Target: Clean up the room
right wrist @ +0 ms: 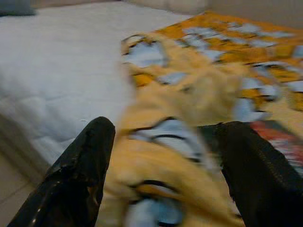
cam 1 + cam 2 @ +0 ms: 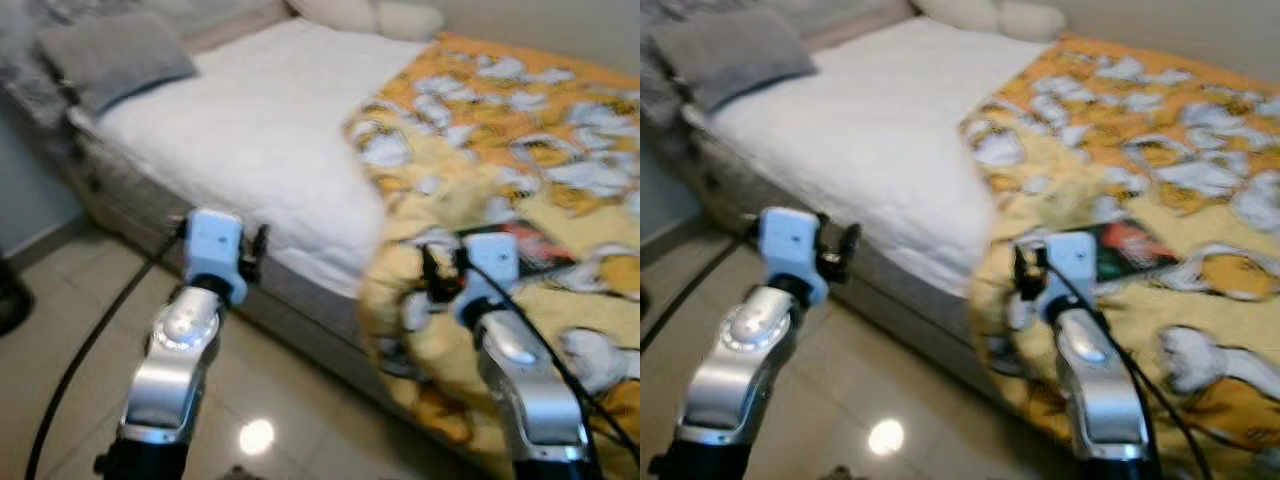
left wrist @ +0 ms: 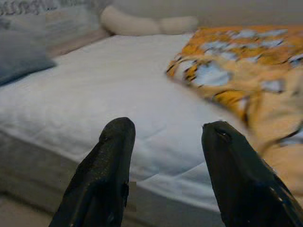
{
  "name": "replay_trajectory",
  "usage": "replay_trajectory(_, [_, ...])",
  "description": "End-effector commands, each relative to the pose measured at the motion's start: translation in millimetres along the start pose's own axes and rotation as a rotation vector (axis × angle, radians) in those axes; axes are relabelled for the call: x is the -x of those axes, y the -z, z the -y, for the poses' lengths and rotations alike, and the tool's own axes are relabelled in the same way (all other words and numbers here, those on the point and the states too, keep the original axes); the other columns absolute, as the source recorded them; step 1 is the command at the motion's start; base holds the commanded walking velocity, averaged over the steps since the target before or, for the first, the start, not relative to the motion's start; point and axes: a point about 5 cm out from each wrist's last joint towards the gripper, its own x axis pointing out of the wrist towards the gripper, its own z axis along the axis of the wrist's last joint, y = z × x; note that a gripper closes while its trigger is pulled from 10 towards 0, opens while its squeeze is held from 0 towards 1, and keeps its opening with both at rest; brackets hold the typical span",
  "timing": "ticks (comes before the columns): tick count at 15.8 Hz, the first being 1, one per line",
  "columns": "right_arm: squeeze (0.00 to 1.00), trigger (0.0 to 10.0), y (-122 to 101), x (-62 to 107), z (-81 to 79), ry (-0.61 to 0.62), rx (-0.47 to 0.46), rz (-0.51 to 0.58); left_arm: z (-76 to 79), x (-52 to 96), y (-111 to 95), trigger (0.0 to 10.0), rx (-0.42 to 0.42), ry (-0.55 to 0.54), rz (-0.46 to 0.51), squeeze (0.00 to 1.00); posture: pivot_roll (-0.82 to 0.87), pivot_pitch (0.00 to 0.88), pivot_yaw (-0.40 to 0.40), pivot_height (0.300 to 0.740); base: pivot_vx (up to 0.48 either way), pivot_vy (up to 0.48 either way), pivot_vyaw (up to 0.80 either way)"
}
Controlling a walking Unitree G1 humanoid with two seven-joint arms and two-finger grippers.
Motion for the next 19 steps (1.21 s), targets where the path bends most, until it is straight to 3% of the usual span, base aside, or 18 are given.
replay_trajectory(1, [0.0,10.0,-3.5,-0.9,-5.4,-0.013,-0.026,0.015,-8.4,2.1,0.1,10.0,-0.012,-0.03,-0.006,0.0,-0.03,0.0,-0.005,0.74,0.0,-0.428,0.0])
replay_trajectory(2, [0.0,10.0,-4.2,-0.5,-6.5,-0.034,-0.035,0.015,-7.3,2.3,2.0,10.0,0.062,-0.016,-0.04,0.1,-0.03,0.0,-0.002,0.74,0.0,-0.435,0.0])
replay_trajectory(3, [0.2,10.0,-4.0,-0.2,-6.9,-0.041,-0.032,0.012,-7.4,2.3,1.9,10.0,0.076,-0.016,-0.047,0.27,-0.03,0.0,-0.002,0.74,0.0,-0.439,0.0])
replay_trajectory(4, [1.0,10.0,-3.7,0.7,-7.4,-0.046,-0.043,0.012,-8.2,2.0,1.0,10.0,0.087,-0.01,-0.05,1.0,-0.03,0.0,0.002,0.74,0.0,-0.442,0.0])
replay_trajectory(10, [1.0,10.0,-7.7,-1.3,-5.4,-0.024,-0.072,0.041,-10.1,1.5,-1.0,10.0,0.04,-0.005,-0.049,1.0,-0.02,0.0,0.007,0.74,0.0,-0.437,0.0])
replay_trajectory(13, [1.0,10.0,-10.7,-2.8,-4.9,-0.038,-0.083,0.074,-11.8,0.2,-2.7,10.0,0.01,-0.027,-0.033,1.0,-0.03,0.0,0.007,0.74,0.0,0.0,0.0])
replay_trajectory(17, [1.0,10.0,-4.6,-6.6,2.3,0.05,-0.002,0.032,-10.3,-0.1,-10.7,10.0,0.0,-0.003,0.033,0.99,-0.03,0.0,0.008,0.74,0.0,0.0,0.0])
replay_trajectory(18, [0.83,10.0,-3.8,-6.3,1.1,0.031,-0.007,0.03,-8.5,0.3,-10.4,10.0,0.003,0.012,0.034,1.0,-0.03,0.0,0.009,0.74,0.319,0.0,0.0])
replay_trajectory(19, [0.25,10.0,-3.7,-6.0,0.5,0.025,-0.011,0.034,-7.9,0.4,-10.0,10.0,0.002,0.015,0.035,1.0,-0.03,0.0,0.009,0.74,0.319,0.0,0.0])
